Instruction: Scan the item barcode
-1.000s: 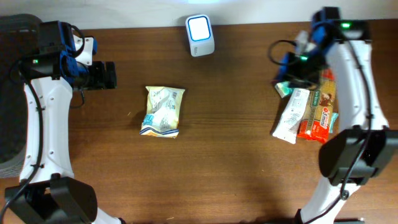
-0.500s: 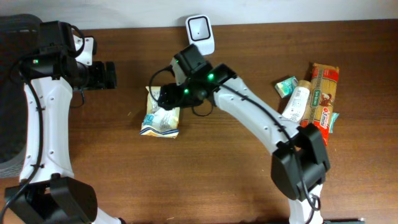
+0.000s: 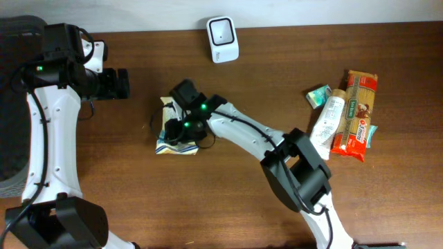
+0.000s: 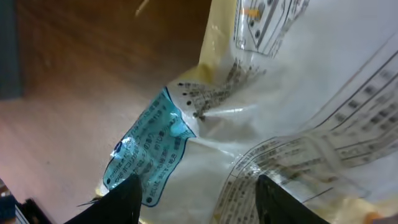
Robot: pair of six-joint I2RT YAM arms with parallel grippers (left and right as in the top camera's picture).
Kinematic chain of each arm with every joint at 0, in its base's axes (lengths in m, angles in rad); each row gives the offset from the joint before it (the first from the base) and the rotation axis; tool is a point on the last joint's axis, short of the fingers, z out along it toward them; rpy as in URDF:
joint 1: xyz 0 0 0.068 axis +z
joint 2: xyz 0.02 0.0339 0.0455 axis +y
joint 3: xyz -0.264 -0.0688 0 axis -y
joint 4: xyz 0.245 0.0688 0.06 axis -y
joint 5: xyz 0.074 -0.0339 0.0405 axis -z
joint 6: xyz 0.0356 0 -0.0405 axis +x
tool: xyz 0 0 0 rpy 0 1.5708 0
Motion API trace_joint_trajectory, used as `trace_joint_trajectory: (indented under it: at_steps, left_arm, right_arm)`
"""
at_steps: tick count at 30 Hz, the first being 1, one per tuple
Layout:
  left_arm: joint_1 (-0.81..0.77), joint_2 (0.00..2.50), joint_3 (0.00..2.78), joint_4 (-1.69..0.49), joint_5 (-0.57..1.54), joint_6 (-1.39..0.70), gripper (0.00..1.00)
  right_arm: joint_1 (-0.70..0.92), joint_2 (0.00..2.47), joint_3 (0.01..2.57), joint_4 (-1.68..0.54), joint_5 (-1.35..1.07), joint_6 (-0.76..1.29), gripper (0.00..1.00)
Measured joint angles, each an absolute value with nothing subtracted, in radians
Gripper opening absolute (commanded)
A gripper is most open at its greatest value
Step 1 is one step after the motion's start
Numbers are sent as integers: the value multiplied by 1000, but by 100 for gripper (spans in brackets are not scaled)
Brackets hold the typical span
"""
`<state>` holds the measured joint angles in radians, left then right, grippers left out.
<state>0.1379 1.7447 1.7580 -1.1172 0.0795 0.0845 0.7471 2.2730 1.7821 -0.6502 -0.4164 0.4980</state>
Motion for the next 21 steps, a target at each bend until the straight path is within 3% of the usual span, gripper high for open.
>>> trace_joint_trajectory:
  at_steps: [13,21]
  left_arm:
    - [138,1745,1758,-1118,79,84,99]
    - [138,1745,1758,-1118,80,85,99]
  right_arm:
    - [751,2273,1782,-938,-418,442,57]
    - [428,2281,1847,-1143,-432,220,60]
